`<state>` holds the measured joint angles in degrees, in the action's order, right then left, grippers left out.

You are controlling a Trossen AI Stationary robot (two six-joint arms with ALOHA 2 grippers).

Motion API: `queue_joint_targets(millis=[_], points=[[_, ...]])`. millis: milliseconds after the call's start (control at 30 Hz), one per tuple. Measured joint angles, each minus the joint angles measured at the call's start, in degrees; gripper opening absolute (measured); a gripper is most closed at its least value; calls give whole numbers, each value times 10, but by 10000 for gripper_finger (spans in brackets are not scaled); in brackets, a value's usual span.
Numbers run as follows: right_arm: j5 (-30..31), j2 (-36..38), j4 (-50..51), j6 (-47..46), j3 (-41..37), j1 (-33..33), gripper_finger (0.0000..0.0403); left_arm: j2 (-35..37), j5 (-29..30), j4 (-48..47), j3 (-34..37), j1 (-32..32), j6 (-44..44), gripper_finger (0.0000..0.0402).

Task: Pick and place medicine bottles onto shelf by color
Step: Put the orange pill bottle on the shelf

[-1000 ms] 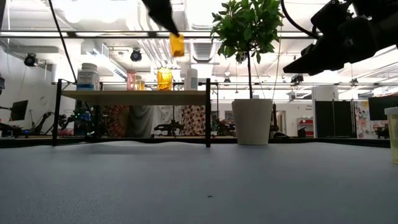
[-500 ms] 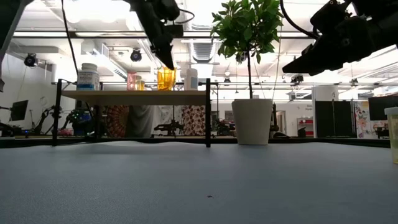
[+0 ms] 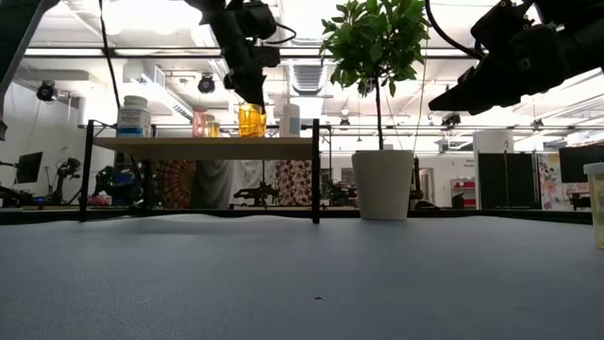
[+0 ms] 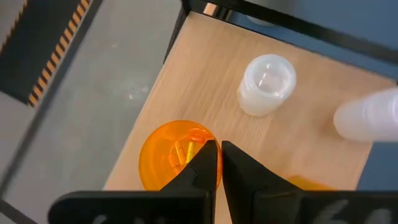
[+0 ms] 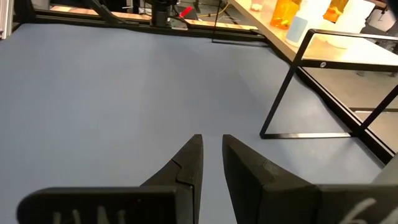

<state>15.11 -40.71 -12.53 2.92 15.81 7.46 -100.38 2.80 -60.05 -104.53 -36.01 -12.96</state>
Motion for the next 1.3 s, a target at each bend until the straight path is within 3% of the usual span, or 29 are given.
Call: queue_joint_targets(millis=[467,1300], points=[[0,0,0,0,0,0,52,1,5,6,10,0,81,1],[0,0,0,-10,-2,0,52,10,5,16,41,0,97,1]])
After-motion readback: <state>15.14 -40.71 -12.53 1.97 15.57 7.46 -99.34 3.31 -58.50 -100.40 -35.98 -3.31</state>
